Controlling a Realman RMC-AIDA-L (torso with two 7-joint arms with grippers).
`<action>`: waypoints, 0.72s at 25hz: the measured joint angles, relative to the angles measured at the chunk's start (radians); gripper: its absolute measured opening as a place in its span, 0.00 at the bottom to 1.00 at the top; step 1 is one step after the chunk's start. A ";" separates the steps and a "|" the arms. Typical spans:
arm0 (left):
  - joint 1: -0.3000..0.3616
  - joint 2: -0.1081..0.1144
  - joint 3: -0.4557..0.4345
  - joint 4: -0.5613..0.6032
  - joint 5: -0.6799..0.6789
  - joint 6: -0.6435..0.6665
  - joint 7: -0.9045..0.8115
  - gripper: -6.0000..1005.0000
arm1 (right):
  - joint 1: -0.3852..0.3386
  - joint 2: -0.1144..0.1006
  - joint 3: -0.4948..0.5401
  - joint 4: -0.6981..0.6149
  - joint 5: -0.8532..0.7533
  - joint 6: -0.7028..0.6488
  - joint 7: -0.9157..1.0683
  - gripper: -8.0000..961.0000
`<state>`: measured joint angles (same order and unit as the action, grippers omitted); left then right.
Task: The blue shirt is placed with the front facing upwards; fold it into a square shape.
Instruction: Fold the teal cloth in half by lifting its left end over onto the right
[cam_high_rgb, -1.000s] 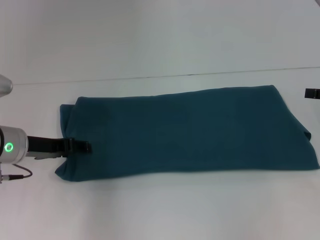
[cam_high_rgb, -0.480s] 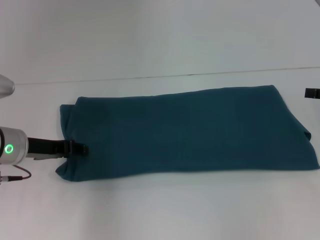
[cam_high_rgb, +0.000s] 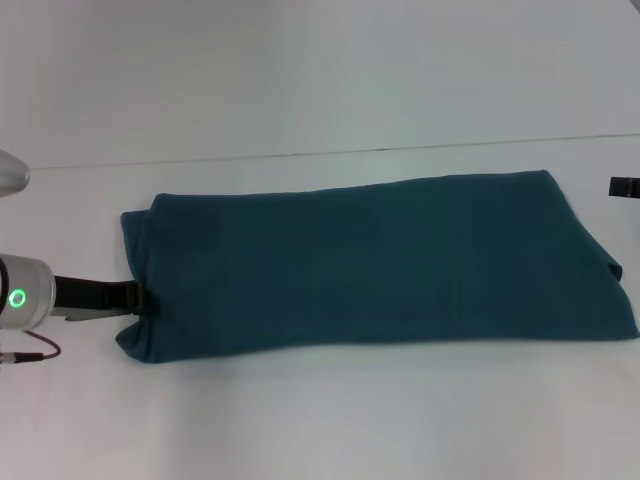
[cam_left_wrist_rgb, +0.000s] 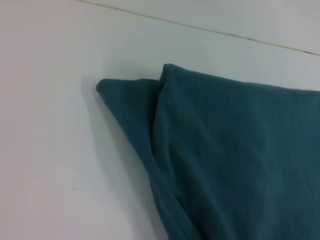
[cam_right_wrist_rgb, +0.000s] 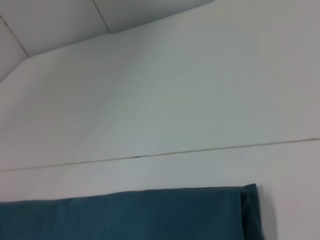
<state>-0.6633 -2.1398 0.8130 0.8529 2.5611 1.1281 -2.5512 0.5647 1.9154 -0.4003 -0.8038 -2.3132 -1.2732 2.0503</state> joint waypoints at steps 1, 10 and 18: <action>0.000 0.000 0.000 0.000 0.000 0.000 0.000 0.18 | 0.000 0.000 0.000 0.000 0.000 0.000 0.000 0.95; -0.001 0.000 0.000 0.000 0.001 -0.003 0.000 0.03 | -0.002 0.000 0.000 0.000 0.000 0.000 -0.001 0.95; 0.011 0.012 -0.010 0.007 0.005 0.007 0.002 0.04 | 0.000 0.000 0.000 0.000 0.000 0.000 0.000 0.95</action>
<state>-0.6521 -2.1283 0.8030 0.8595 2.5666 1.1347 -2.5487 0.5644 1.9155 -0.4003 -0.8038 -2.3133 -1.2732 2.0505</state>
